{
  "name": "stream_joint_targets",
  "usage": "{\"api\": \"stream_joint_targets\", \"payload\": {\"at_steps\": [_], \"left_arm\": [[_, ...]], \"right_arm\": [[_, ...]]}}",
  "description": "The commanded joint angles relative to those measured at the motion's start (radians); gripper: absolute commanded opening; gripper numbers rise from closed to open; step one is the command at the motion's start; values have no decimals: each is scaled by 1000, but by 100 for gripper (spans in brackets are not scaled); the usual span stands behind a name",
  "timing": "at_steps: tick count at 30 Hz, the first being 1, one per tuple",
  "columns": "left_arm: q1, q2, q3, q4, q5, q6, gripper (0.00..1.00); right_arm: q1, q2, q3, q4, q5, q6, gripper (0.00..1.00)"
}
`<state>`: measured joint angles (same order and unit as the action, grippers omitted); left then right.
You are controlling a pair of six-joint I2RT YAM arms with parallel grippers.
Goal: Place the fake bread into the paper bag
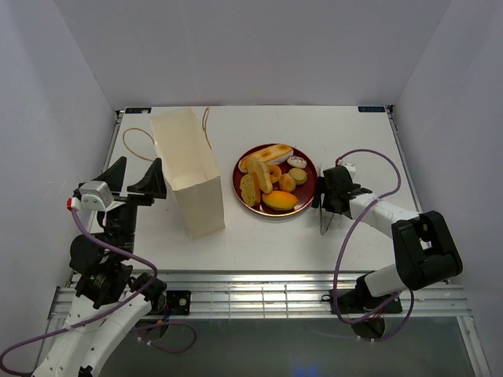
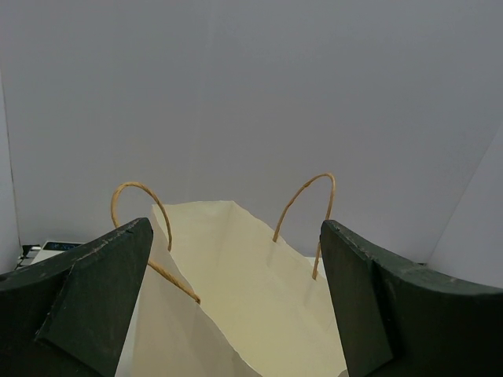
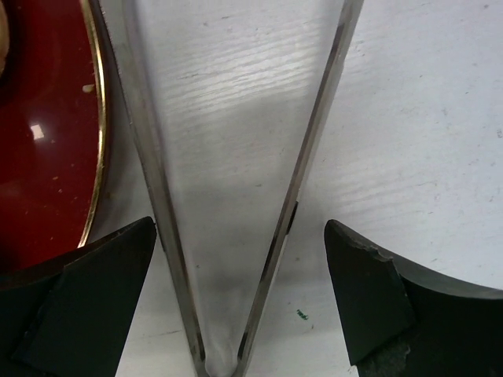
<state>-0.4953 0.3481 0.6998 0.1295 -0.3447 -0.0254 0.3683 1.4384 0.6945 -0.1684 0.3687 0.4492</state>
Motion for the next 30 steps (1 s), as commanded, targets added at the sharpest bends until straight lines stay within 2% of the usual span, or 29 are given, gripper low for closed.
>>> {"api": "stream_joint_targets", "payload": {"at_steps": [1, 7, 16, 19, 26, 30], "left_arm": [[-8, 11, -6, 2, 0, 10, 98], [-9, 19, -5, -2, 9, 8, 98], [-12, 26, -8, 2, 7, 13, 98], [-12, 28, -6, 1, 10, 13, 98], [-15, 29, -6, 2, 15, 16, 98], [-19, 25, -8, 2, 15, 18, 98]], "right_arm": [[-23, 20, 42, 36, 22, 2, 94], [-29, 63, 48, 49, 22, -4, 99], [-43, 103, 74, 53, 27, 9, 100], [-45, 111, 86, 53, 18, 13, 91], [-48, 126, 99, 47, 1, 22, 88], [-46, 131, 105, 21, 22, 20, 84]]}}
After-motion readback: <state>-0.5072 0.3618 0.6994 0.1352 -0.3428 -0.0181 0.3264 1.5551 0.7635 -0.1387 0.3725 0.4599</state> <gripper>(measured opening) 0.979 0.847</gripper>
